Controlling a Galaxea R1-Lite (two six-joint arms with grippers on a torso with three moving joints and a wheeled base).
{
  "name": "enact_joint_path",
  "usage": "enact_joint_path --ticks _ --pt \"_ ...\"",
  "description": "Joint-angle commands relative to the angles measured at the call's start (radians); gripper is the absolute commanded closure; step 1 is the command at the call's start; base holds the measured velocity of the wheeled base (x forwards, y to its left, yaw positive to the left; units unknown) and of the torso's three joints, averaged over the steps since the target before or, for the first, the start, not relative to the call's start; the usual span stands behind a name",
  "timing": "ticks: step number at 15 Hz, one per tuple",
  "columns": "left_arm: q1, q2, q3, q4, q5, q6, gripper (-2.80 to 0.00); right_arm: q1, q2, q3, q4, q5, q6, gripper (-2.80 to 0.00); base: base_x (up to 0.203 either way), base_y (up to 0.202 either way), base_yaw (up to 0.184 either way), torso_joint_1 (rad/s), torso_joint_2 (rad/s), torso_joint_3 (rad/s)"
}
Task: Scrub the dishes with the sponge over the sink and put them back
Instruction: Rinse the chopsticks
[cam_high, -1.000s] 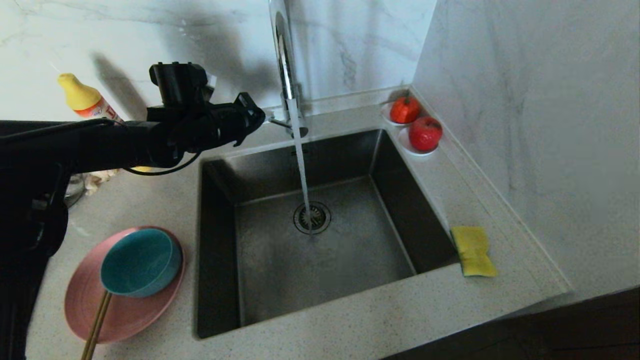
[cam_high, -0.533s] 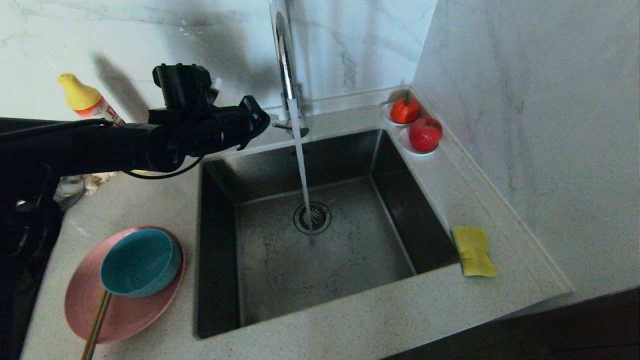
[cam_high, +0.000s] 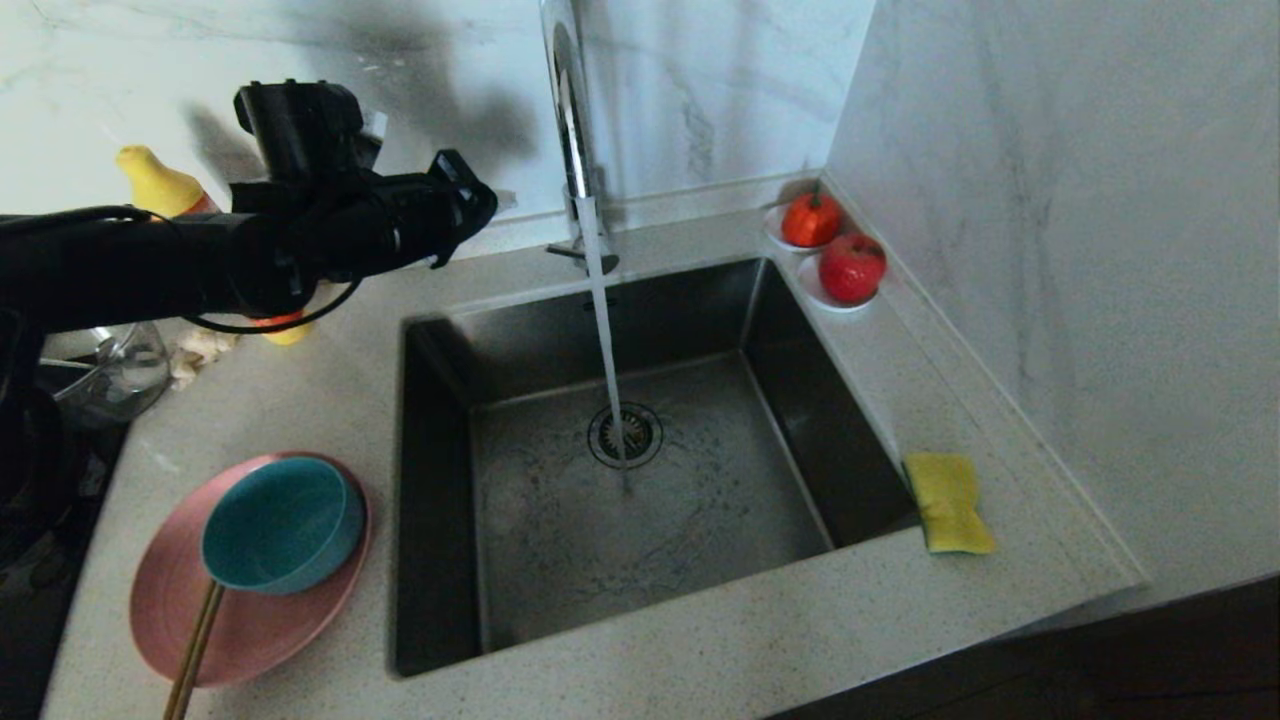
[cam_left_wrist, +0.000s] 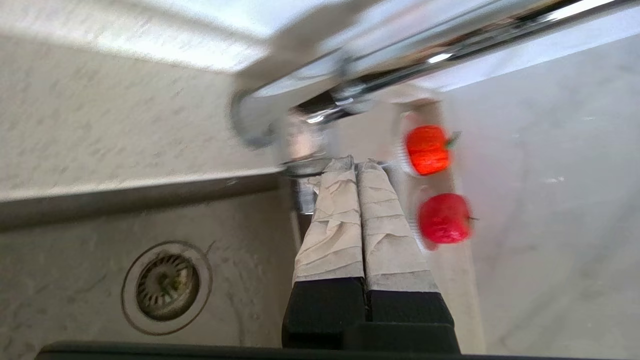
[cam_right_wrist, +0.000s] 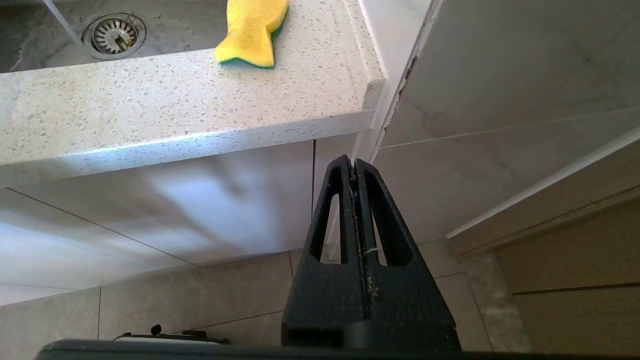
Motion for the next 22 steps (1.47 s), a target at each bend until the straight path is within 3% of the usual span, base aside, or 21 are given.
enact_joint_path --ticks 1,2,4,6,7,10,12,16,22 --pt "0.011 -0.092 0.023 0.023 -0.001 0.009 0.00 -0.001 -0.001 0.000 0.000 0.001 0.000 0.00 0.000 0.000 0.000 0.000 0.00 0.000" --pt "0.011 -0.129 0.033 0.066 0.000 0.038 0.00 0.000 -0.001 0.000 0.000 0.001 0.000 0.00 0.000 0.000 0.000 0.000 0.00 0.000" --pt "0.005 -0.197 0.037 0.211 0.054 0.194 0.00 0.001 -0.001 0.000 0.000 0.001 0.000 0.00 0.000 0.000 0.000 0.000 0.00 0.000" --pt "-0.022 -0.264 0.040 0.318 0.256 0.319 0.00 0.000 -0.001 0.000 0.000 0.001 -0.001 0.00 0.000 0.000 0.000 0.000 0.00 0.000" --pt "-0.039 -0.307 0.047 0.346 0.330 0.349 0.00 0.000 -0.001 0.000 0.000 0.001 0.000 0.00 0.000 0.000 0.000 0.000 0.00 0.000" --pt "-0.088 -0.496 0.133 0.400 0.433 0.415 0.00 -0.001 -0.001 0.000 -0.001 0.001 0.000 0.00 0.000 0.000 0.000 0.000 0.00 0.000" --pt "-0.119 -0.660 0.262 0.428 0.475 0.463 0.00 -0.001 -0.001 0.000 0.000 0.001 -0.001 0.00 0.000 0.000 0.000 0.000 0.00 0.000" --pt "-0.135 -0.948 0.537 0.449 0.623 0.542 0.00 0.001 -0.001 0.000 0.000 0.001 -0.001 0.00 0.000 0.000 0.000 0.000 0.00 0.000" --pt "-0.003 -1.296 0.904 0.445 0.663 0.604 0.00 0.001 -0.001 0.000 0.000 0.001 0.000 0.00 0.000 0.000 0.000 0.000 0.00 0.000"
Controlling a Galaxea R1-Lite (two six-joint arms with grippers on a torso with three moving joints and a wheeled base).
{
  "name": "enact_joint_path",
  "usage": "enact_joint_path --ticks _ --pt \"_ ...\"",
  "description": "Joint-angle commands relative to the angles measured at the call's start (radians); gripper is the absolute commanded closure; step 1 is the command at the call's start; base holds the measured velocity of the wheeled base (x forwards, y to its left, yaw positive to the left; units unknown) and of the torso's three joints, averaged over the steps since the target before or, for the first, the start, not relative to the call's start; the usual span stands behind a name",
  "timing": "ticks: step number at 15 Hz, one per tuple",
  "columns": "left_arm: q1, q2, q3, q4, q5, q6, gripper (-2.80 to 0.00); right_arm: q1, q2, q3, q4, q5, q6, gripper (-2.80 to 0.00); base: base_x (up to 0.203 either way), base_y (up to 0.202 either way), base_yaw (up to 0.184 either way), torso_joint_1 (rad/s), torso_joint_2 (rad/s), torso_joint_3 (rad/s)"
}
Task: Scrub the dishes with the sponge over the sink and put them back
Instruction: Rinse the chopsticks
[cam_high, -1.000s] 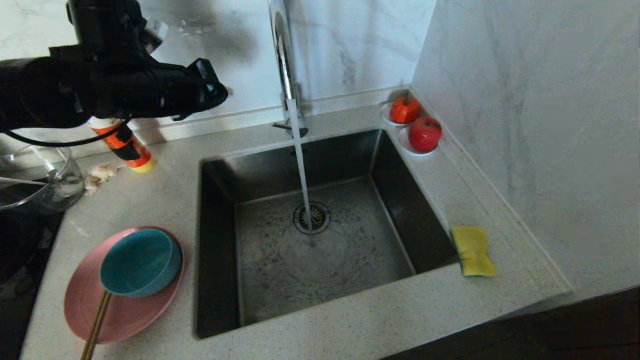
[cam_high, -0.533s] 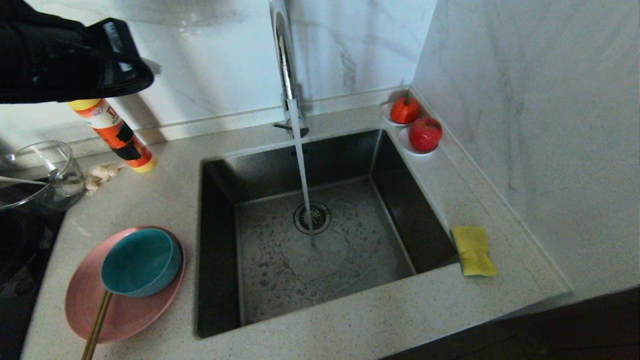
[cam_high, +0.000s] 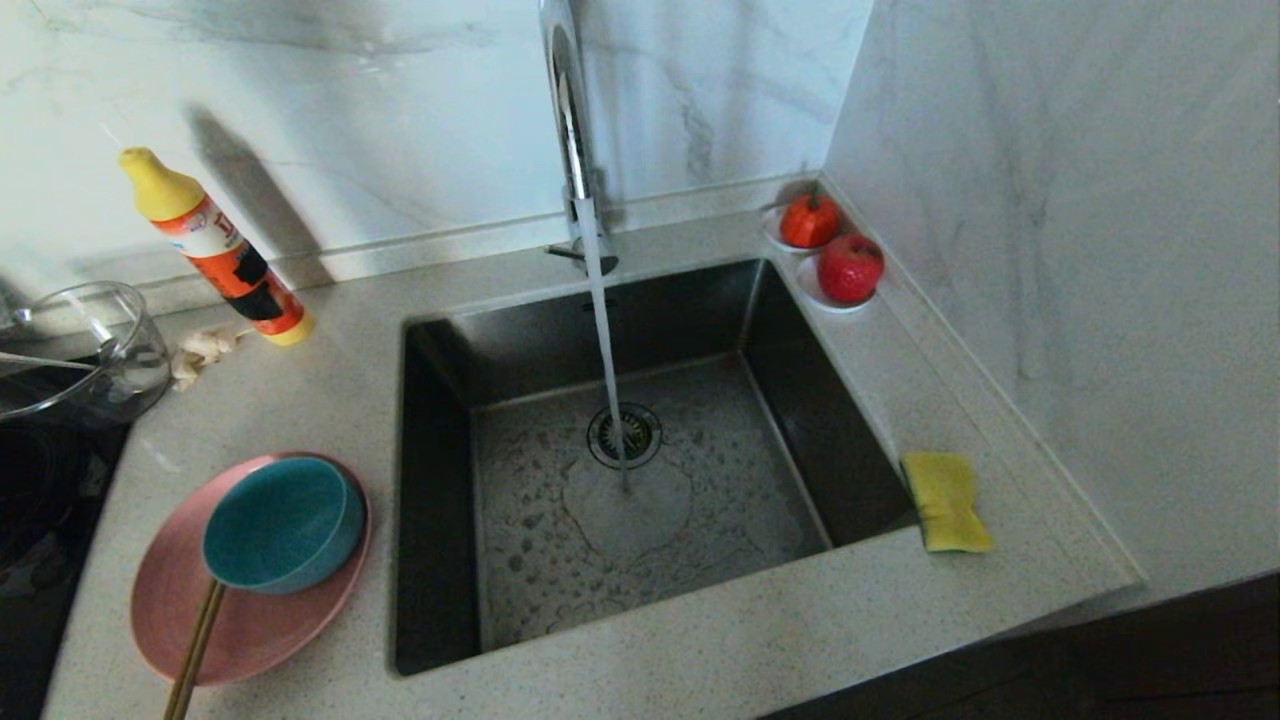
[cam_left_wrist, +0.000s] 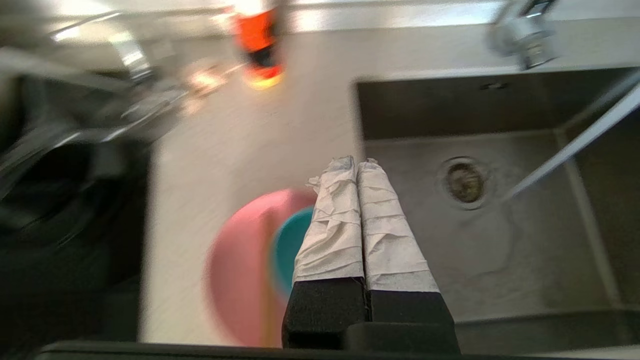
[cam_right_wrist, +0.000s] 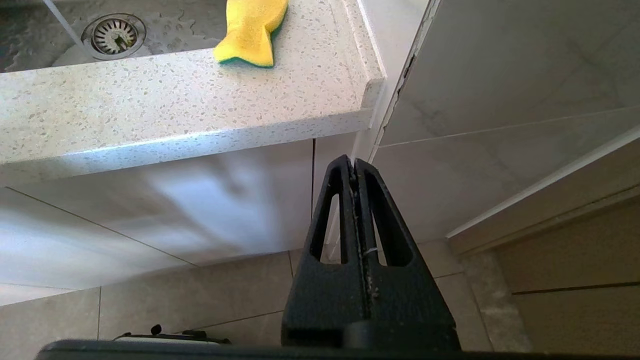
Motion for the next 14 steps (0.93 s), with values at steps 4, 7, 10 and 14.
enact_joint_path --ticks 4,7,10,14 --pt "0.131 -0.324 0.243 0.004 0.001 0.006 0.00 0.000 -0.001 0.000 0.000 0.000 -0.001 0.00 0.000 0.000 0.000 0.000 0.00 0.000" --pt "0.218 -0.404 0.295 0.009 0.001 0.006 0.00 0.000 -0.001 0.000 0.000 0.000 0.000 0.00 0.000 0.000 0.000 0.000 0.00 0.000" --pt "0.288 -0.481 0.322 0.087 0.000 0.027 0.00 0.000 -0.001 0.000 -0.001 0.000 0.000 0.00 0.000 0.000 0.000 0.000 0.00 0.000" --pt "0.394 -0.491 0.305 0.276 -0.001 0.055 0.00 0.001 -0.001 0.000 0.000 0.000 0.000 0.00 0.000 0.000 0.000 0.000 0.00 0.000"
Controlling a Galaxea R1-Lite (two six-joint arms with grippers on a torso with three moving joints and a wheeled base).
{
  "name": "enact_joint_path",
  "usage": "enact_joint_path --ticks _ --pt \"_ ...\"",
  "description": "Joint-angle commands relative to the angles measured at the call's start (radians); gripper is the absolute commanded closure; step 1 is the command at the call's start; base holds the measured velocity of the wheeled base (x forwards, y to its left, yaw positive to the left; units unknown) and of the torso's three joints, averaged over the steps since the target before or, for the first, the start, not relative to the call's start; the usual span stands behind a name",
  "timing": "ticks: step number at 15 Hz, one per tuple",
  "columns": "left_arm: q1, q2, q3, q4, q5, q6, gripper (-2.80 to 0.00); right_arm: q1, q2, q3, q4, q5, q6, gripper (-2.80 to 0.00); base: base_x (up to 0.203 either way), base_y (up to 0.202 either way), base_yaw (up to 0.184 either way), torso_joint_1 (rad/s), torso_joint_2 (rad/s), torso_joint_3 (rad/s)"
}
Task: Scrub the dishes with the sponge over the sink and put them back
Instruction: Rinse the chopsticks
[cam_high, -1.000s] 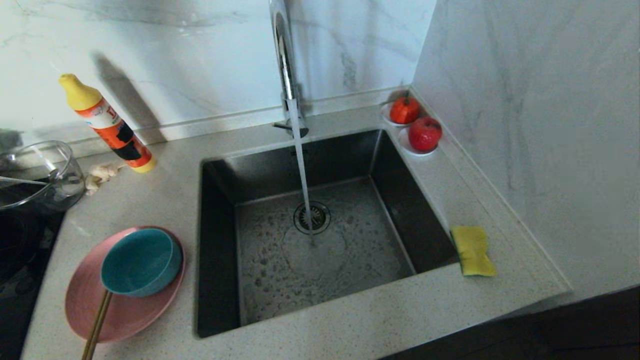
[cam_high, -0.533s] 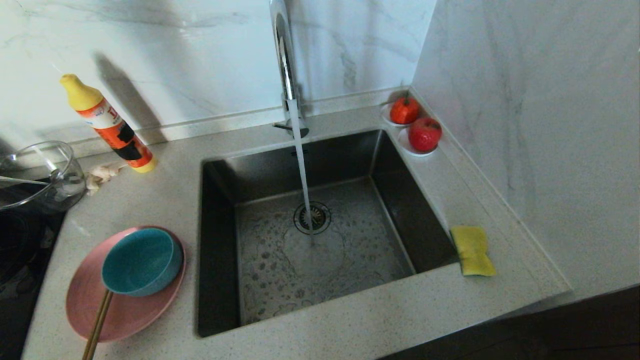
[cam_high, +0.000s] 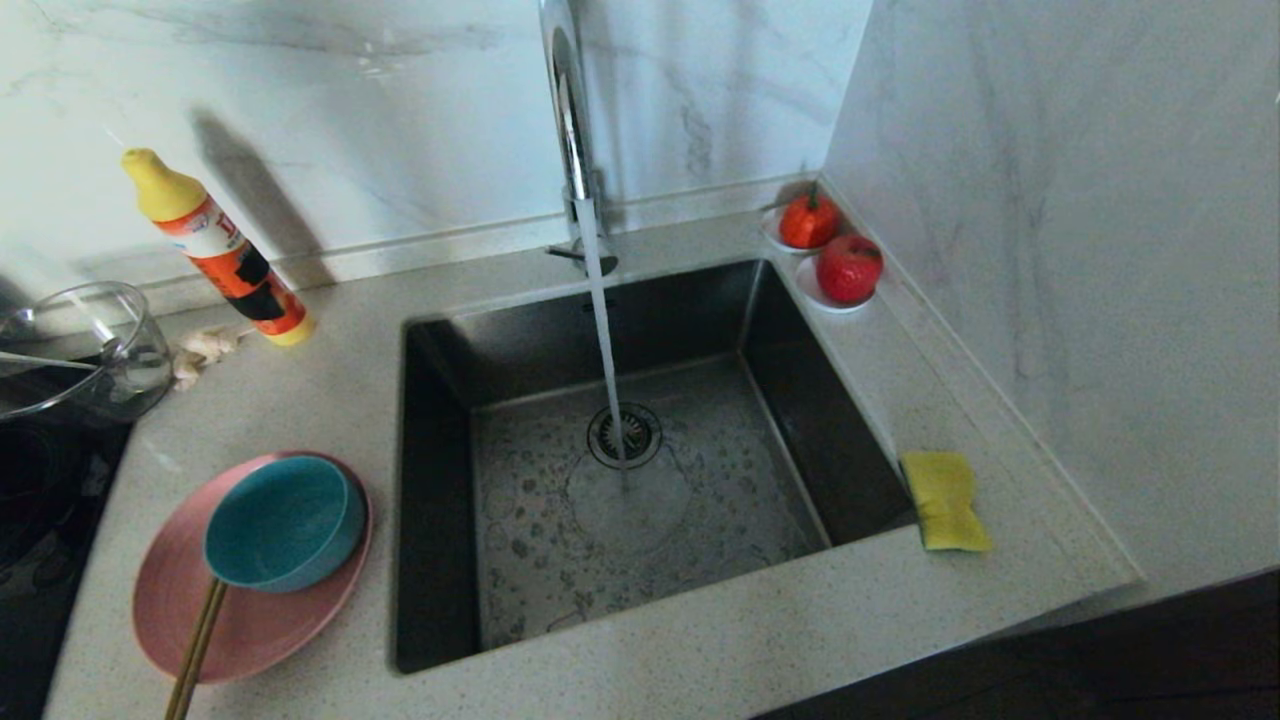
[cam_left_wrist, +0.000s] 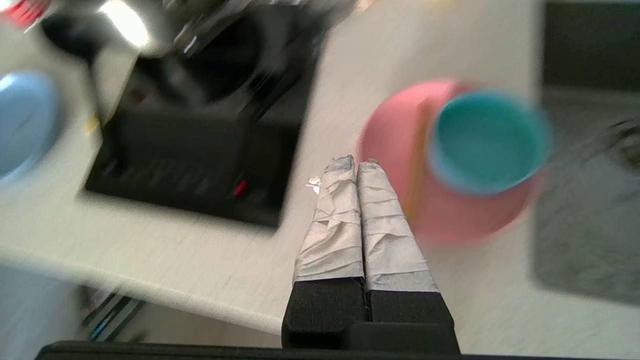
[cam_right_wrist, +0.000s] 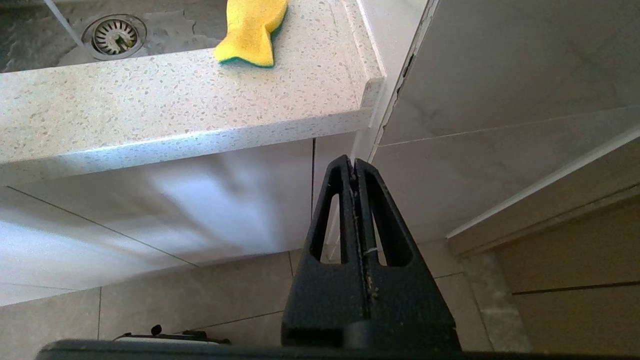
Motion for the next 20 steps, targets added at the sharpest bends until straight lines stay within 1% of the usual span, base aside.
enact_joint_path --ticks 1,3,4,5,6,7,8,9,10,11,14,16,18,19,20 --pt "0.058 -0.007 -0.014 0.118 0.001 -0.001 0.00 -0.001 -0.001 0.000 0.001 0.000 0.000 0.00 0.000 0.000 0.000 0.000 0.00 0.000" --pt "0.057 0.013 -0.041 0.222 -0.002 -0.008 0.00 0.001 -0.001 0.000 -0.001 0.000 0.000 0.00 0.000 0.000 0.000 0.000 0.00 0.000" --pt "0.058 0.031 -0.043 0.253 -0.018 -0.006 0.00 0.001 -0.001 0.000 0.000 0.000 -0.001 0.00 0.000 0.000 0.000 0.000 0.00 0.000" --pt "0.070 0.069 -0.044 0.272 -0.057 -0.002 0.00 -0.001 -0.001 0.000 0.001 0.000 0.000 0.00 0.000 0.000 0.000 0.000 0.00 0.000" --pt "0.110 0.106 -0.053 0.295 -0.149 0.006 0.00 0.000 -0.001 0.000 0.000 0.000 0.000 0.00 0.000 0.000 0.000 0.000 0.00 0.000" --pt "0.166 0.153 -0.069 0.319 -0.250 0.023 0.00 0.001 -0.001 0.000 0.001 0.000 -0.001 0.00 0.000 0.000 0.000 0.000 0.00 0.000" --pt "0.223 0.204 -0.083 0.351 -0.339 0.063 0.00 0.000 -0.001 0.000 0.000 0.000 -0.001 0.00 0.000 0.000 0.000 0.000 0.00 0.000" --pt "0.262 0.248 -0.095 0.386 -0.388 0.131 0.00 -0.001 -0.001 0.000 0.000 0.000 -0.001 0.00 0.000 0.000 0.000 0.000 0.00 0.000" --pt "0.287 0.281 -0.102 0.417 -0.409 0.190 0.00 0.001 -0.001 0.000 0.001 0.000 0.000 0.00 0.000 0.000 0.000 0.000 0.00 0.000" --pt "0.300 0.313 -0.105 0.432 -0.417 0.213 0.00 0.000 -0.001 0.000 0.000 0.000 0.000 0.00 0.000 0.000 0.000 0.000 0.00 0.000" --pt "0.321 0.406 -0.098 0.446 -0.428 0.212 0.00 -0.001 -0.001 0.000 0.001 0.000 -0.001 0.00 0.000 0.000 0.000 0.000 0.00 0.000" --pt "0.347 0.468 -0.094 0.463 -0.428 0.205 0.00 0.001 -0.001 0.000 0.001 0.000 -0.001 0.00 0.000 0.000 0.000 0.000 0.00 0.000" --pt "0.355 0.532 -0.096 0.466 -0.428 0.198 0.00 0.000 -0.001 0.000 0.001 0.000 -0.001 0.00 0.000 0.000 0.000 0.000 0.00 0.000" --pt "0.358 0.563 -0.097 0.464 -0.429 0.192 0.00 0.001 -0.001 0.000 0.001 0.000 -0.001 0.00 0.000 0.000 0.000 0.000 0.00 0.000" --pt "0.362 0.591 -0.094 0.461 -0.431 0.172 0.00 0.000 -0.001 0.000 0.001 0.000 0.000 0.00 0.000 0.000 0.000 0.000 0.00 0.000"
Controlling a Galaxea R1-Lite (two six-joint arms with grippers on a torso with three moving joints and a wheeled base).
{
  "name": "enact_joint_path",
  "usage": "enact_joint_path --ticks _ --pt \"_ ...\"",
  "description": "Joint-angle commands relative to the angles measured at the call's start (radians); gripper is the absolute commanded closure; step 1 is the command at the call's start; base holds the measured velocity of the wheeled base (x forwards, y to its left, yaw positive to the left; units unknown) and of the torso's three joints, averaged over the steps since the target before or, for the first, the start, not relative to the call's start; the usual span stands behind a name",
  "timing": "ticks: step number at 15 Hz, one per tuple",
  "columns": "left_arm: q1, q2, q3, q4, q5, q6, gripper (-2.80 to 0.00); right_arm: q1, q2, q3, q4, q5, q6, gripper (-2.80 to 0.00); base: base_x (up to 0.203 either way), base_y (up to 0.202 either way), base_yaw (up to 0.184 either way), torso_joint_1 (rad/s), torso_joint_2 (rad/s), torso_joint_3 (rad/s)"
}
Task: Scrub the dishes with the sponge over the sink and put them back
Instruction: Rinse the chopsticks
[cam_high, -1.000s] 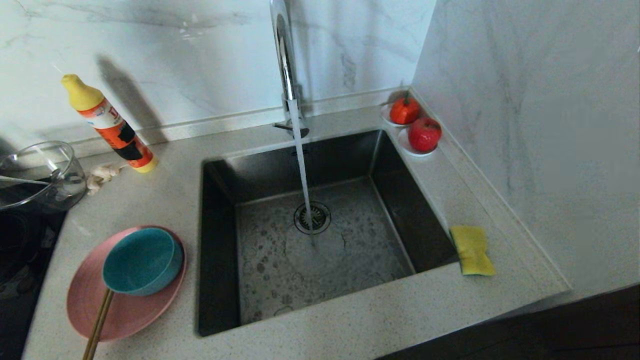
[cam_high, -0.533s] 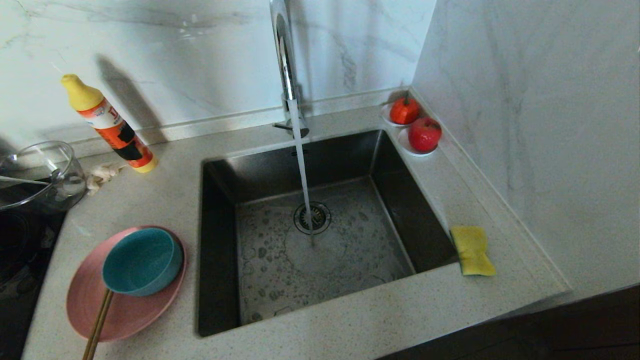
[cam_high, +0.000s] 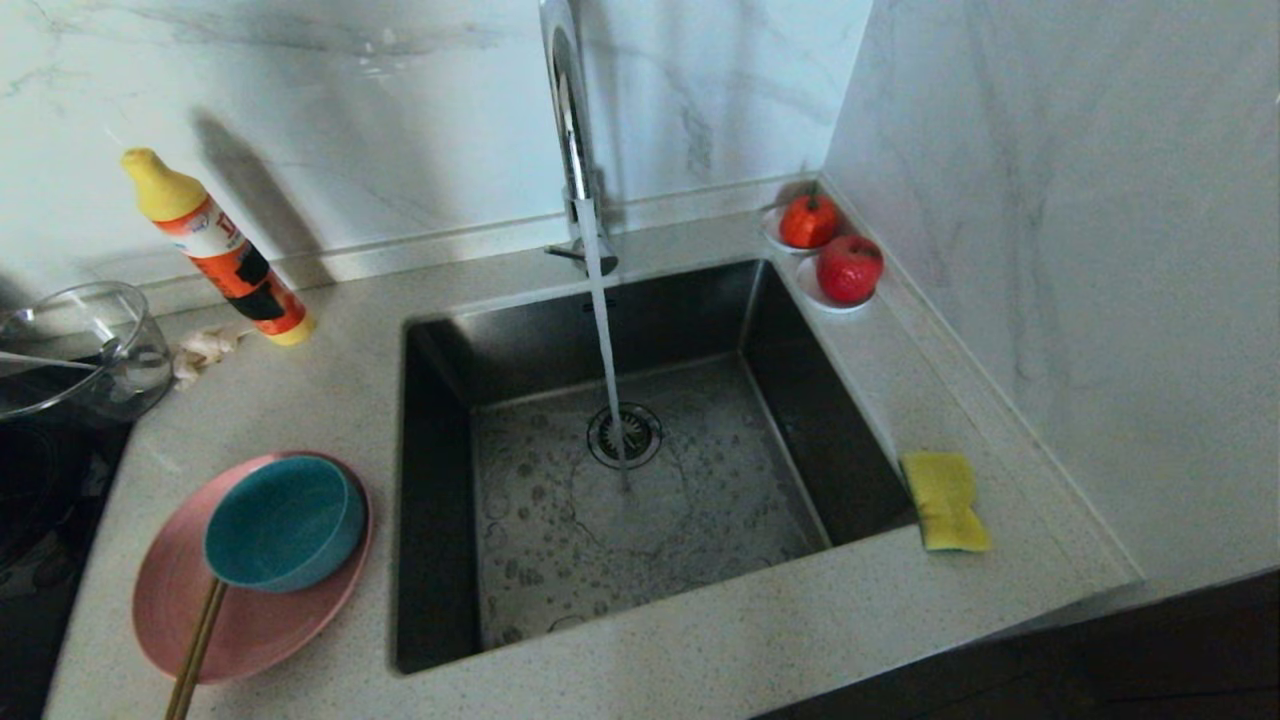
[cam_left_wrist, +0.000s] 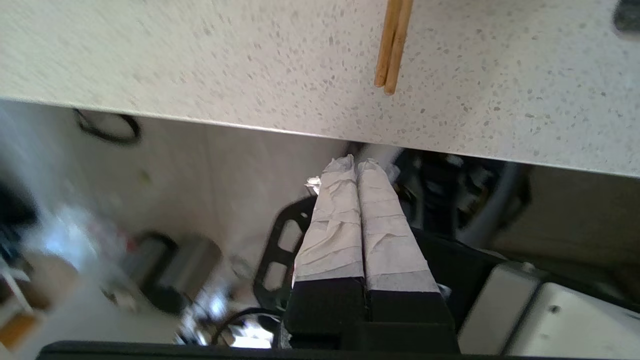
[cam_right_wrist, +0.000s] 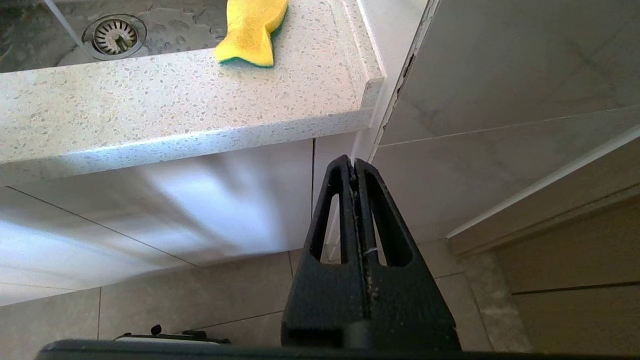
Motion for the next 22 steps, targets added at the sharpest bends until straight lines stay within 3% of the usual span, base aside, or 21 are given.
enact_joint_path --ticks 1,2,3,6,13,22 --pt "0.010 0.102 0.005 0.000 -0.012 -0.045 0.00 -0.001 -0.001 0.000 0.000 0.000 0.001 0.00 0.000 0.000 0.000 0.000 0.00 0.000" --pt "0.012 0.118 0.005 -0.001 -0.043 -0.073 0.00 -0.001 -0.001 0.000 0.000 0.000 0.001 0.00 0.000 0.000 0.000 0.000 0.00 0.000" --pt "0.013 0.138 0.006 -0.003 -0.072 -0.089 -2.80 0.001 -0.001 0.000 0.000 0.000 0.001 0.00 0.000 0.000 0.000 0.000 0.00 0.000" --pt "0.011 0.187 0.017 -0.004 -0.129 -0.155 -2.80 -0.001 -0.001 0.000 -0.001 0.000 0.001 0.00 0.000 0.000 0.000 0.000 0.00 0.000" --pt "0.011 0.272 0.052 -0.005 -0.135 -0.204 -2.80 0.000 -0.001 0.000 0.000 0.000 -0.001 0.00 0.000 0.000 0.000 0.000 0.00 0.000" --pt "-0.021 0.445 0.080 -0.124 -0.149 -0.219 -2.80 0.001 -0.001 0.000 0.000 0.000 0.001 0.00 0.000 0.000 0.000 0.000 0.00 0.000"
